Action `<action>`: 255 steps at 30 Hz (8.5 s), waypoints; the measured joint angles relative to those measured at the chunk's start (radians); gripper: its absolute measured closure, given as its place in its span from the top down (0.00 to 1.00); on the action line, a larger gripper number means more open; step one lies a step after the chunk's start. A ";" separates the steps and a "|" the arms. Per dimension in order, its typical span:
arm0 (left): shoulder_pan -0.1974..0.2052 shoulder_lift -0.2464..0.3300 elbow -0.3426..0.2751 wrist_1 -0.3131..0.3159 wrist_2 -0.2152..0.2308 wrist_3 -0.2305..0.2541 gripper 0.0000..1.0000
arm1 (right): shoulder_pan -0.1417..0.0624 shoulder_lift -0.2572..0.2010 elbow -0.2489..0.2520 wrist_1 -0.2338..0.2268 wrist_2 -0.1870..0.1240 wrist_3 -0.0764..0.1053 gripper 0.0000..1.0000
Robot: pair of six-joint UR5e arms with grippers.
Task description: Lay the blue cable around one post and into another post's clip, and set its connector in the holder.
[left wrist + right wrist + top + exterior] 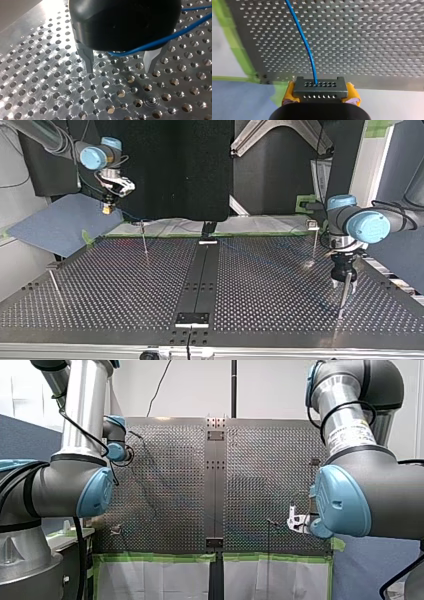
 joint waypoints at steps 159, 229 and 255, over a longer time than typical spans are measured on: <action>0.055 0.141 -0.469 0.093 0.351 -0.397 1.00 | 0.136 -0.238 -0.002 0.156 -0.121 -0.025 0.00; 0.002 0.474 -0.016 -0.348 -0.175 0.004 1.00 | 0.140 -0.238 -0.002 0.155 -0.138 -0.022 0.00; -0.036 0.454 0.192 -0.557 -0.041 0.213 1.00 | 0.149 -0.238 -0.003 0.159 -0.137 -0.024 0.00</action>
